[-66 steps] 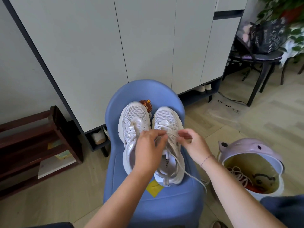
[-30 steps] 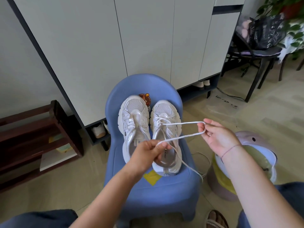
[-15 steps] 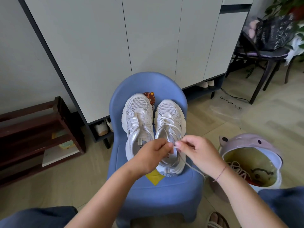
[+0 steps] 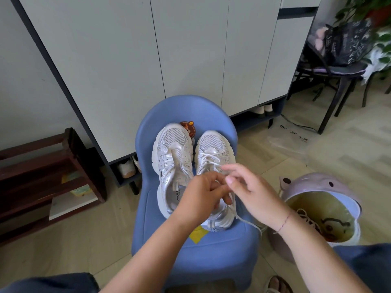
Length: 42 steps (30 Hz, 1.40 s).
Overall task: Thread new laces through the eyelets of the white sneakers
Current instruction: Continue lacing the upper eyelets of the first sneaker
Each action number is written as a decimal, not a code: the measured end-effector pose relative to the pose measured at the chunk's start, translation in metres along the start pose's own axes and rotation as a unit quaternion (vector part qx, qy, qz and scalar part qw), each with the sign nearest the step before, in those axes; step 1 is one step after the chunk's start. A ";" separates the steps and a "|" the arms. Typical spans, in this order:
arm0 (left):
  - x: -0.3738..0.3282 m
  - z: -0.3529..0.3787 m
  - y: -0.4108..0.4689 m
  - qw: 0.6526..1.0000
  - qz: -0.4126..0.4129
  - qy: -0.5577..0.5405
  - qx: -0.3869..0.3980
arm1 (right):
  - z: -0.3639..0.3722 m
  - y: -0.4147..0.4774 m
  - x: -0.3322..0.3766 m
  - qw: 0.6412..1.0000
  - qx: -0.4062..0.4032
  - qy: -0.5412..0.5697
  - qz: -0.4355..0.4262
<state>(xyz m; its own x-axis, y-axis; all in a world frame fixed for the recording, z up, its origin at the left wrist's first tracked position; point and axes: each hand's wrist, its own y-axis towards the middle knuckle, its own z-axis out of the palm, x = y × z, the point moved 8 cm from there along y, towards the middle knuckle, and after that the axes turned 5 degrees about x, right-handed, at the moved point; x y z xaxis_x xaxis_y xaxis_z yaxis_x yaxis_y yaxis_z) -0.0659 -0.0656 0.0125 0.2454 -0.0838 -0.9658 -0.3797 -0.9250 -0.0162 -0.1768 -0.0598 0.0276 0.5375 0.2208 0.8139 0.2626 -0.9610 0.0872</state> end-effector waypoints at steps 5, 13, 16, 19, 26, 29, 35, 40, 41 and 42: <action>-0.010 0.000 0.005 0.997 0.032 0.042 -0.062 | 0.008 0.008 -0.014 0.995 -0.007 0.095 0.034; 0.020 -0.005 0.002 0.980 -0.045 0.015 -0.192 | -0.026 0.032 -0.053 0.974 -0.142 0.147 0.099; 0.027 0.010 0.003 0.984 -0.068 -0.042 -0.161 | -0.009 0.046 -0.053 0.974 -0.086 0.181 0.104; 0.037 0.016 0.013 0.974 -0.089 -0.158 -0.138 | 0.006 0.052 -0.059 0.966 -0.059 0.224 0.112; 0.044 0.016 0.035 0.941 -0.096 -0.260 -0.195 | -0.010 0.055 -0.071 0.963 -0.140 0.204 0.106; 0.053 0.015 0.036 0.912 -0.106 -0.297 -0.261 | -0.012 0.061 -0.072 0.967 -0.150 0.176 0.108; 0.065 0.015 0.033 0.876 -0.121 -0.362 -0.296 | -0.011 0.073 -0.064 0.980 -0.126 0.138 0.072; 0.062 0.018 0.037 0.873 -0.110 -0.386 -0.277 | -0.014 0.074 -0.063 0.982 -0.104 0.143 0.060; 0.061 0.019 0.037 0.874 -0.106 -0.389 -0.272 | -0.015 0.074 -0.063 0.984 -0.101 0.135 0.060; 0.060 0.019 0.037 0.877 -0.103 -0.386 -0.267 | -0.017 0.074 -0.062 0.987 -0.095 0.114 0.059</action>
<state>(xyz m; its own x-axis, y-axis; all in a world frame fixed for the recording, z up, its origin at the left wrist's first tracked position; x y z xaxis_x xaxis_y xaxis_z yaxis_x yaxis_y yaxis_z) -0.0823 -0.0979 -0.0508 -0.4961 0.1912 -0.8469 0.1234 -0.9500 -0.2868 -0.2041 -0.1474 -0.0067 0.3551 0.0838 0.9311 0.0425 -0.9964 0.0734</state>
